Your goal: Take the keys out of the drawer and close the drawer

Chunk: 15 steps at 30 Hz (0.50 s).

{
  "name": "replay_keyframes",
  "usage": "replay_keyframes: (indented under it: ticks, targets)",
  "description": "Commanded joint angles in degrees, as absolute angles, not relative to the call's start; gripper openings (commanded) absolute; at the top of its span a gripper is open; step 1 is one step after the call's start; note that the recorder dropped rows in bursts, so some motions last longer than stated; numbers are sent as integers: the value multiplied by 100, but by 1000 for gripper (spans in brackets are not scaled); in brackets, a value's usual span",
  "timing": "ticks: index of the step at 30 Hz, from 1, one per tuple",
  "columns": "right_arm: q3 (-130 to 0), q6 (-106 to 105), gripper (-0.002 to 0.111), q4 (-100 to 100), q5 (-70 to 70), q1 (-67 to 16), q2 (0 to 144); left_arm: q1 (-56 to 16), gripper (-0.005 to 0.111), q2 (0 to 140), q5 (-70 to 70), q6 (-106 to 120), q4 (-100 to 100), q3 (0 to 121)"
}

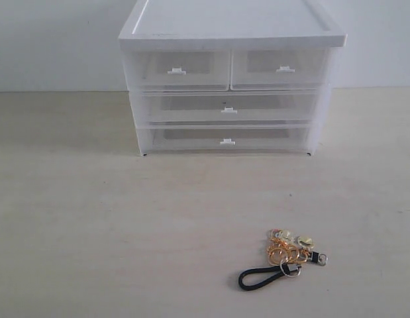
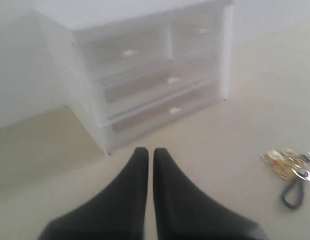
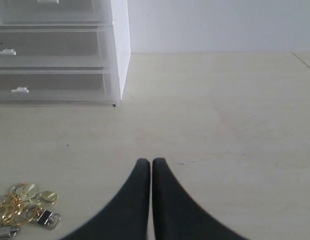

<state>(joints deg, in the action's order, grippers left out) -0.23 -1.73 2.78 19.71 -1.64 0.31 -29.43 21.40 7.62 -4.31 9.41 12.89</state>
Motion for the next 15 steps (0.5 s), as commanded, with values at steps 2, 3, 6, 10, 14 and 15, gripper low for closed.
replay_keyframes:
  ticks: [2,3,6,10,14,15]
  targets:
    - [0,-174,0,235,1947,-177,0,-1677,4,1153,895,-296,880,1261]
    - [0,-174,0,235,1947,-177,0,-1450,4,996,959,-296,852,1261]
    - [0,-174,0,235,1947,-177,0,-948,4,645,1257,-296,837,1261]
    - [0,-174,0,235,1947,-177,0,-635,4,476,1531,-296,879,887]
    - [0,-174,0,235,1947,-177,0,-635,4,476,-140,-469,795,0]
    - [0,-174,0,235,1947,-177,0,-648,4,462,214,-541,795,0]
